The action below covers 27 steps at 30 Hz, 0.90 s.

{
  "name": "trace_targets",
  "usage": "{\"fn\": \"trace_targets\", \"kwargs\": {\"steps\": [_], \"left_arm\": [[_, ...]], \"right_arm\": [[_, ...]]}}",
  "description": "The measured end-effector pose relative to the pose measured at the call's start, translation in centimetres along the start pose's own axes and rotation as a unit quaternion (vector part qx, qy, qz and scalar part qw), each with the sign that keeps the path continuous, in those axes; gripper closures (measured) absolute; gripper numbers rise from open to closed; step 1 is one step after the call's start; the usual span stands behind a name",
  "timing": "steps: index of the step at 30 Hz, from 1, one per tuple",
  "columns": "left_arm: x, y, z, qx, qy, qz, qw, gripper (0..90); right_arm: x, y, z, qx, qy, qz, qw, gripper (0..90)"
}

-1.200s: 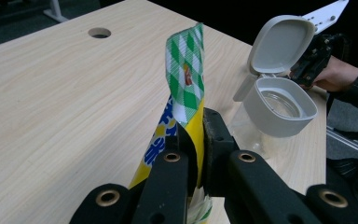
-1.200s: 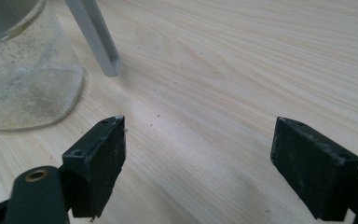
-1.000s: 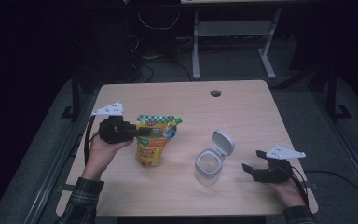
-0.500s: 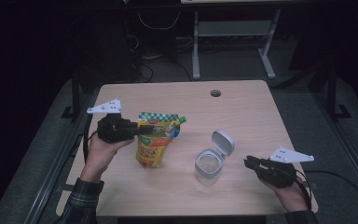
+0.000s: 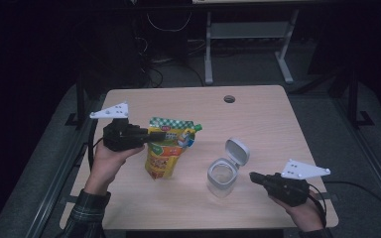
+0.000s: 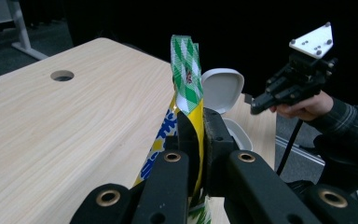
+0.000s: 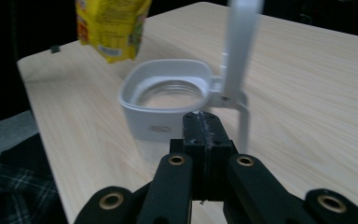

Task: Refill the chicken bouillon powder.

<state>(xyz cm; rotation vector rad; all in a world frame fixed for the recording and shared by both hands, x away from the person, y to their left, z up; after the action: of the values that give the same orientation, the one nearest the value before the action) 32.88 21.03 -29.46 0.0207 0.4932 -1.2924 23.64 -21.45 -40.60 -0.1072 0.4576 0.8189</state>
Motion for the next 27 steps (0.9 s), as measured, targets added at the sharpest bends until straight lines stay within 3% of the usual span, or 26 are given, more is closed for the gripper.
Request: {"fn": "trace_targets", "kwargs": {"steps": [8,27], "left_arm": [[0.2,-0.6,0.9,0.006,0.001,-0.011,0.9999,88.3],[0.6,-2.5,3.4,0.019,-0.004,-0.046,0.9988,88.4]], "right_arm": [[1.8,1.7,1.3,-0.006,-0.003,0.028,0.9996,90.0],[6.9,4.2,4.8,-0.021,0.0,0.032,0.9993,90.0]]}}
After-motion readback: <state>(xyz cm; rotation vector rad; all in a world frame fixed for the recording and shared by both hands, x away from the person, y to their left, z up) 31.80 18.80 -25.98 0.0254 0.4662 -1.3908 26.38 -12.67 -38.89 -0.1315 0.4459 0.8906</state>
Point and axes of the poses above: each handheld gripper's, and its own axes: x roughly forward along the jaws, z roughly out of its top, y roughly to its left, the point moved 1 cm from there along x, roughly forward along the jaws, and after that the axes turned 5 degrees about -z, right-handed, at the moved point
